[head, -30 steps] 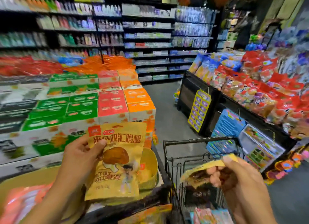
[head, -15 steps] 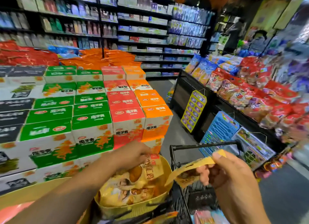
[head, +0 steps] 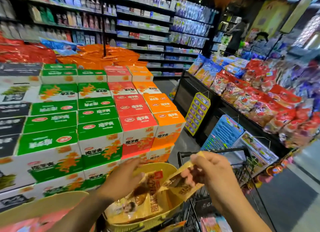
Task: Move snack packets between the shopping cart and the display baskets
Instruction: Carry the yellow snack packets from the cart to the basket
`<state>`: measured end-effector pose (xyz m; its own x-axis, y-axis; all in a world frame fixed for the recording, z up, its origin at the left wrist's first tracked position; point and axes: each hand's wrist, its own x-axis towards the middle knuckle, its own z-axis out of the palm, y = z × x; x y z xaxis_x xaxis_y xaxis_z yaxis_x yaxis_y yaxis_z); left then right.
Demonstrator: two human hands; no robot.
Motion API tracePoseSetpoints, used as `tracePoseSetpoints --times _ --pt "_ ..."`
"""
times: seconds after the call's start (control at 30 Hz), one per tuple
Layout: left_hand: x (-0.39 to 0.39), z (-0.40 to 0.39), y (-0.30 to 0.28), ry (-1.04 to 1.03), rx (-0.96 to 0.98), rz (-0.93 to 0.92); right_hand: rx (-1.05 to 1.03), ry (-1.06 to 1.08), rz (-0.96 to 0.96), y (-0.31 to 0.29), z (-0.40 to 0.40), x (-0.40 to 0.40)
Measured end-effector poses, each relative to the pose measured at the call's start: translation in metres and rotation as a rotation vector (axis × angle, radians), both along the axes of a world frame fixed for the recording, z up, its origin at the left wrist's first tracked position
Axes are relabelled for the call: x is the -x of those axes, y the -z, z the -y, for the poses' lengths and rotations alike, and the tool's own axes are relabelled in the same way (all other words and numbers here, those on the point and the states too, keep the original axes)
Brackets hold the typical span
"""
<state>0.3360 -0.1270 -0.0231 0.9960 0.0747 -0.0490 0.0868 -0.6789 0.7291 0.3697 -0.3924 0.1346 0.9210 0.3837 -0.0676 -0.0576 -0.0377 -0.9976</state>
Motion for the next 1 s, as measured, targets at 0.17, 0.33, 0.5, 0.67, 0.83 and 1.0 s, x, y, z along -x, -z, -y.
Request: tracePoseSetpoints --times 0.17,0.33,0.5,0.67,0.83,1.0 --pt "0.064 -0.026 -0.024 -0.236 0.168 0.139 0.351 -0.178 0.086 0.053 -0.048 -0.030" --pt "0.109 -0.042 -0.032 -0.327 0.188 0.133 0.616 -0.293 0.220 0.109 -0.097 -0.029" --pt "0.145 -0.045 -0.028 -0.471 0.171 0.130 0.699 -0.374 0.279 0.153 -0.133 -0.017" --pt "0.164 -0.039 -0.029 -0.504 0.220 0.111 0.693 -0.503 0.158 0.161 -0.153 -0.006" --pt "0.155 -0.028 -0.030 -0.491 0.196 0.078 0.640 -0.579 0.205 0.149 -0.159 0.001" --pt "0.131 -0.011 -0.029 -0.385 0.105 0.152 0.889 -0.466 0.710 0.155 -0.101 -0.018"
